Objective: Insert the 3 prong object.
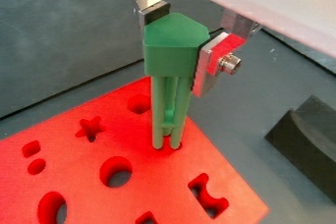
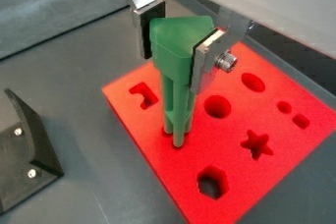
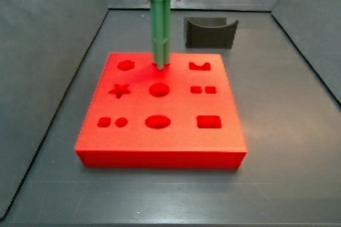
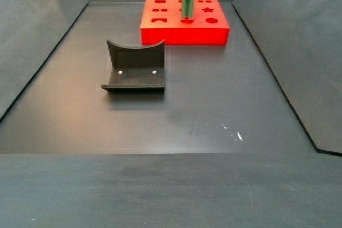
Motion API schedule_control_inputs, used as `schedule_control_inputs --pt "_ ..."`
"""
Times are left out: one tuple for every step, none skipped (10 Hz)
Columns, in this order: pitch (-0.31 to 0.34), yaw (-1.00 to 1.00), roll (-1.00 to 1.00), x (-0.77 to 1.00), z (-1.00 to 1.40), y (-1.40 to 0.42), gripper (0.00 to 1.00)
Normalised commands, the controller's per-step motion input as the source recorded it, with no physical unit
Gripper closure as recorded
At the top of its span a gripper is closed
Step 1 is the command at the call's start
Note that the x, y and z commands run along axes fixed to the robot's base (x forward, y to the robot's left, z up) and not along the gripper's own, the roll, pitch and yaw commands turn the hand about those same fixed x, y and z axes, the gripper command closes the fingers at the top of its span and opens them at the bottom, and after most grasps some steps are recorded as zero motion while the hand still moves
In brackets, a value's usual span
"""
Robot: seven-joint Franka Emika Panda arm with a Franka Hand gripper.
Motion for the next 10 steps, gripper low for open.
schedule_control_inputs --pt "0.0 0.19 0.09 0.0 -0.22 0.0 1.0" --pt "0.0 0.31 0.06 0.17 -0.2 0.0 1.0" --pt "0.0 0.3 0.05 0.19 -0.17 0.0 1.0" --pt "0.0 0.27 0.08 0.26 -0.17 0.0 1.0" --pt "0.0 0.27 0.09 0.21 -0.19 0.0 1.0" --pt "0.0 0.14 0.05 0.07 -0.24 0.0 1.0" --pt "-0.01 0.0 0.0 0.0 -0.01 -0.01 1.0" --pt "-0.126 0.0 0.06 0.0 -0.37 -0.01 1.0" --pt "-0.153 0.0 0.16 0.0 -0.55 -0.09 1.0" --pt "-0.14 0.0 0.2 0.01 -0.59 -0.08 1.0"
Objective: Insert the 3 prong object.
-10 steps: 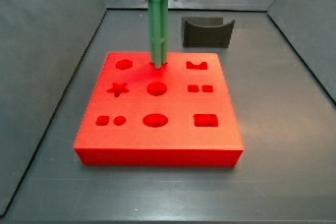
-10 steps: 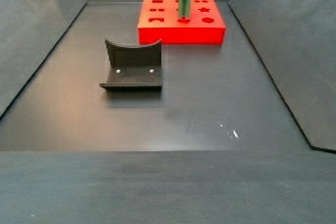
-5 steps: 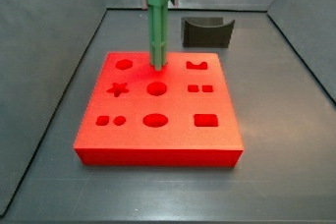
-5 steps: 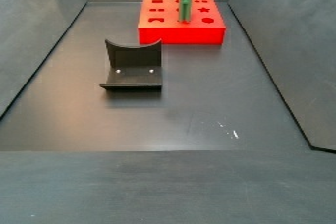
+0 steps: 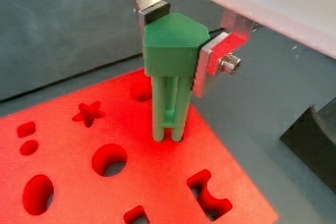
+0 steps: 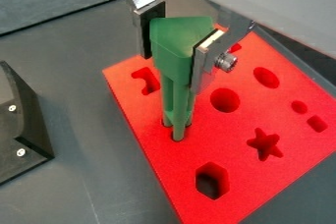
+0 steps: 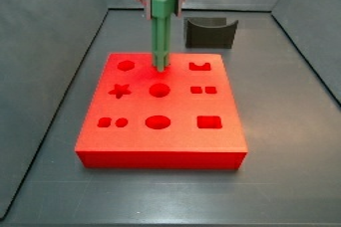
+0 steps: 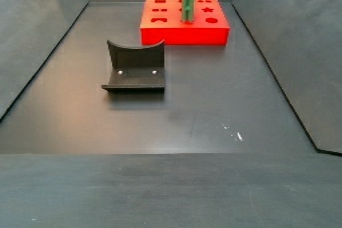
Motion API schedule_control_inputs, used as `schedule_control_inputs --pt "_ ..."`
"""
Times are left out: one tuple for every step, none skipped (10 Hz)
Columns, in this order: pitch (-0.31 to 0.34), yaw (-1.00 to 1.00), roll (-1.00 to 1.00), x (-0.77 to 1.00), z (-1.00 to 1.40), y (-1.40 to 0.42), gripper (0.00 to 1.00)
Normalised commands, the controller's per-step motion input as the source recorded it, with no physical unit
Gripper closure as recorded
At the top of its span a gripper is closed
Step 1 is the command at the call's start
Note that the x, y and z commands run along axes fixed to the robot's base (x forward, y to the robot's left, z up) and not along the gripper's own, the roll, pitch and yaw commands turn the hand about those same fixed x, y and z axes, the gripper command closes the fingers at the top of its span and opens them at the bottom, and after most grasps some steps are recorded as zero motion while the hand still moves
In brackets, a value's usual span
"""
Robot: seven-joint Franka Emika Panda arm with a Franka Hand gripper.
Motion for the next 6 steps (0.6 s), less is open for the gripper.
schedule_control_inputs --pt "-0.104 0.0 0.13 0.11 -0.51 -0.05 1.0" --pt "-0.091 0.0 0.14 0.16 -0.49 -0.05 1.0" --pt "-0.111 0.0 0.13 0.11 -0.52 -0.04 1.0" --pt "-0.08 0.0 0.13 0.04 -0.47 -0.02 1.0" --pt "-0.069 0.0 0.0 0.0 -0.13 0.0 1.0" --pt "0.0 0.0 0.0 0.0 0.0 0.0 1.0"
